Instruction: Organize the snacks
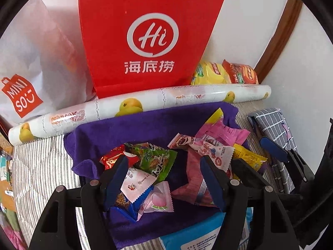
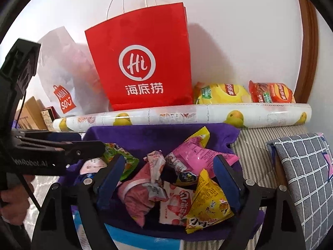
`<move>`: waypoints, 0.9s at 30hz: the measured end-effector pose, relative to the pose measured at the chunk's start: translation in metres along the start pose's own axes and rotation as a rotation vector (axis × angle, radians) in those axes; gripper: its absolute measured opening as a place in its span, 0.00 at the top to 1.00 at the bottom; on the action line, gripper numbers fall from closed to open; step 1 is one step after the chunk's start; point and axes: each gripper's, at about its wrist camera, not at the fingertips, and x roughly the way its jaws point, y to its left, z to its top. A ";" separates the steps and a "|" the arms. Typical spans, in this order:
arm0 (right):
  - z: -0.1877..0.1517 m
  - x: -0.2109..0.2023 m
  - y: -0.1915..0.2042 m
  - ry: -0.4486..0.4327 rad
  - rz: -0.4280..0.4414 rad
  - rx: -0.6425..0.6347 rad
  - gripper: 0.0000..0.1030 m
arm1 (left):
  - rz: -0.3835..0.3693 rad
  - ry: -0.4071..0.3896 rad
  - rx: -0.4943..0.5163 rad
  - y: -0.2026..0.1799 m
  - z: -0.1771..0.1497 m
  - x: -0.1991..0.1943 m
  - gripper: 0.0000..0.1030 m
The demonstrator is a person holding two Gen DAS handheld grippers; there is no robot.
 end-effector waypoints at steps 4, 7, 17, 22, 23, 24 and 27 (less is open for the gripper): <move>0.004 -0.014 0.007 -0.007 -0.013 0.005 0.17 | -0.008 -0.014 -0.003 0.001 0.001 -0.010 0.32; 0.006 -0.027 0.013 -0.005 -0.030 0.005 0.13 | -0.018 -0.023 -0.013 0.003 0.001 -0.018 0.32; 0.002 -0.092 0.023 0.018 -0.034 0.041 0.13 | -0.019 -0.078 0.023 -0.014 -0.008 -0.059 0.29; -0.011 -0.130 0.020 0.001 -0.094 0.028 0.06 | -0.039 -0.074 0.047 -0.031 -0.043 -0.078 0.26; -0.016 -0.138 0.018 0.001 -0.098 0.038 0.03 | -0.036 -0.075 0.056 -0.034 -0.050 -0.081 0.26; -0.018 -0.142 0.017 0.002 -0.100 0.043 0.03 | -0.029 -0.077 0.062 -0.037 -0.058 -0.086 0.26; -0.029 -0.156 0.018 0.018 -0.116 0.043 0.03 | -0.008 -0.079 0.054 -0.042 -0.080 -0.099 0.24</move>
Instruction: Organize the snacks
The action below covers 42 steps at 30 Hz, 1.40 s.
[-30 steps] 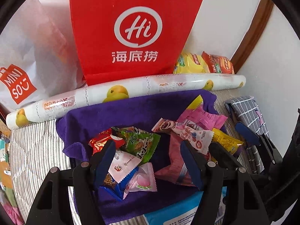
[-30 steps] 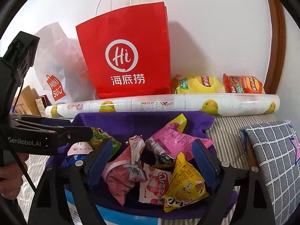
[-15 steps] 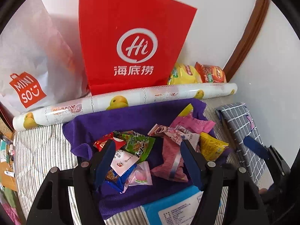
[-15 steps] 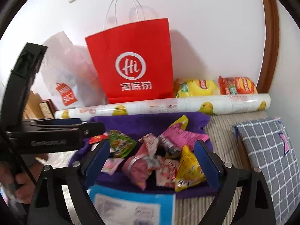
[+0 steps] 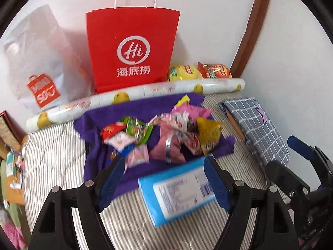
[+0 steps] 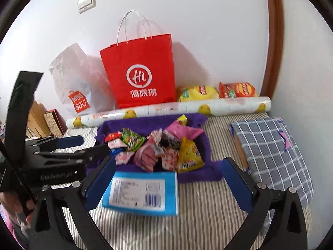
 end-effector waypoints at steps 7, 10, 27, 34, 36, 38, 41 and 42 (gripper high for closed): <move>-0.032 -0.042 -0.002 0.014 -0.047 0.008 0.02 | 0.025 -0.019 -0.027 -0.014 -0.042 -0.047 0.21; -0.042 -0.061 -0.006 0.002 -0.075 0.018 0.01 | 0.037 -0.049 -0.035 -0.019 -0.056 -0.068 0.18; -0.080 -0.149 -0.023 -0.026 -0.144 0.024 0.01 | 0.081 -0.125 -0.087 -0.043 -0.117 -0.143 0.13; -0.087 -0.157 -0.023 -0.021 -0.159 0.024 0.01 | 0.083 -0.152 -0.089 -0.048 -0.120 -0.156 0.13; -0.088 -0.158 -0.024 -0.020 -0.157 0.028 0.01 | 0.085 -0.151 -0.089 -0.050 -0.119 -0.157 0.13; -0.089 -0.159 -0.025 -0.020 -0.155 0.029 0.01 | 0.080 -0.153 -0.084 -0.051 -0.119 -0.158 0.13; -0.089 -0.160 -0.025 -0.026 -0.155 0.028 0.01 | 0.082 -0.162 -0.071 -0.054 -0.119 -0.161 0.13; -0.090 -0.161 -0.025 -0.029 -0.155 0.027 0.01 | 0.082 -0.164 -0.068 -0.055 -0.120 -0.161 0.13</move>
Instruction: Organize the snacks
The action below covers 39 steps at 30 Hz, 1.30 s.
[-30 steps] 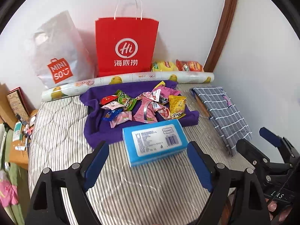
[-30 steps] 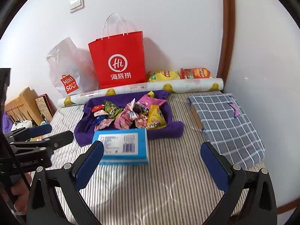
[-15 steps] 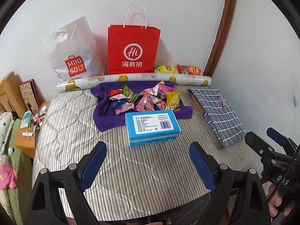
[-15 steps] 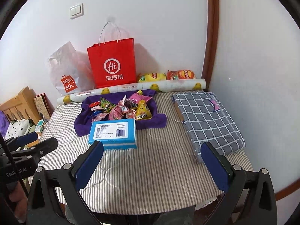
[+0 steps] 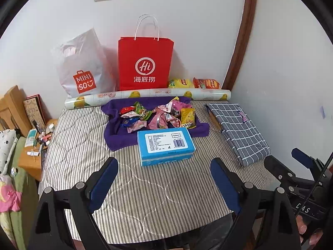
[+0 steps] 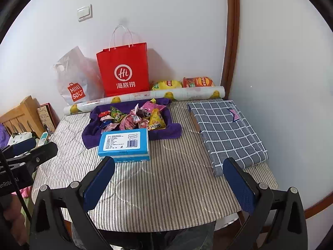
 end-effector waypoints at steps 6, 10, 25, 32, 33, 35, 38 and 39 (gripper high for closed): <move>0.001 -0.004 0.001 -0.007 0.001 -0.005 0.01 | 0.007 -0.006 0.021 -0.006 0.000 -0.003 0.12; 0.001 -0.006 0.000 -0.009 0.002 -0.003 0.01 | 0.015 -0.009 0.027 -0.008 0.001 -0.005 0.12; 0.000 -0.006 0.000 -0.006 0.001 0.000 0.01 | 0.010 -0.002 0.016 -0.004 0.002 -0.004 0.12; 0.001 -0.007 0.001 -0.006 0.002 -0.003 0.01 | 0.009 0.007 0.016 -0.004 0.001 -0.002 0.12; 0.001 -0.006 0.001 -0.006 0.002 -0.004 0.01 | 0.009 0.007 0.017 -0.005 0.001 -0.002 0.12; 0.001 -0.007 0.002 -0.008 0.001 -0.006 0.01 | 0.006 0.006 0.016 -0.004 0.001 -0.002 0.12; 0.001 -0.006 0.001 -0.008 0.004 -0.004 0.01 | 0.005 0.006 0.018 -0.003 0.002 -0.002 0.12; 0.001 -0.005 0.001 -0.007 0.004 -0.004 0.01 | 0.006 0.005 0.019 -0.003 0.002 -0.003 0.12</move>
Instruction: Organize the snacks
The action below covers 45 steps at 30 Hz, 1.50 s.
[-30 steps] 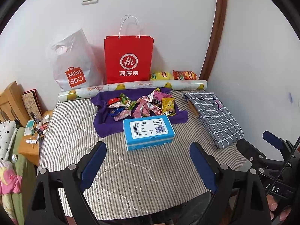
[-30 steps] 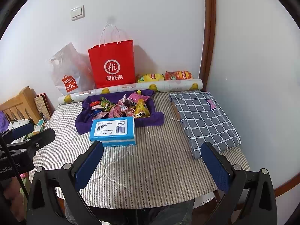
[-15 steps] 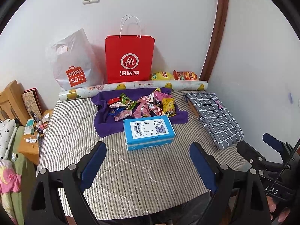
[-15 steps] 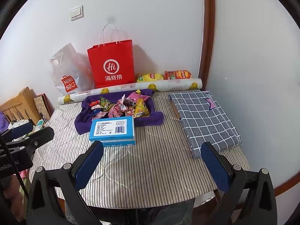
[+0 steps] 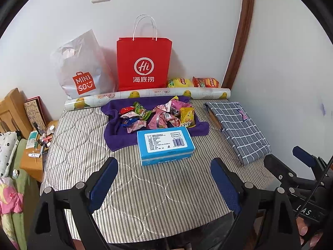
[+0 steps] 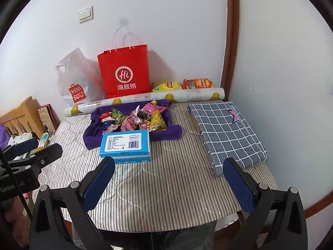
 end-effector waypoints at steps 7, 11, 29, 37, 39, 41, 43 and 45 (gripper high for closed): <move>0.001 -0.001 0.003 -0.003 -0.001 -0.011 0.01 | -0.001 -0.004 -0.003 0.001 0.002 -0.002 0.12; 0.002 -0.002 0.003 -0.007 -0.003 -0.013 0.01 | 0.001 -0.004 -0.003 0.001 0.002 -0.003 0.12; -0.002 -0.005 0.004 -0.011 0.014 -0.007 0.01 | 0.000 -0.001 -0.011 0.006 0.001 -0.002 0.12; -0.005 -0.005 0.007 -0.008 0.020 -0.008 0.01 | 0.000 0.003 -0.026 0.013 -0.003 0.000 0.12; -0.005 -0.005 0.007 -0.008 0.020 -0.007 0.01 | 0.001 0.002 -0.024 0.013 -0.003 0.000 0.12; -0.007 -0.005 0.009 -0.006 0.019 -0.008 0.01 | 0.001 0.001 -0.024 0.015 -0.003 0.001 0.12; -0.007 -0.005 0.011 -0.005 0.017 -0.010 0.01 | 0.000 0.000 -0.025 0.015 -0.003 0.002 0.12; -0.008 -0.004 0.013 -0.005 0.017 -0.012 0.01 | -0.001 0.000 -0.027 0.017 -0.003 0.003 0.12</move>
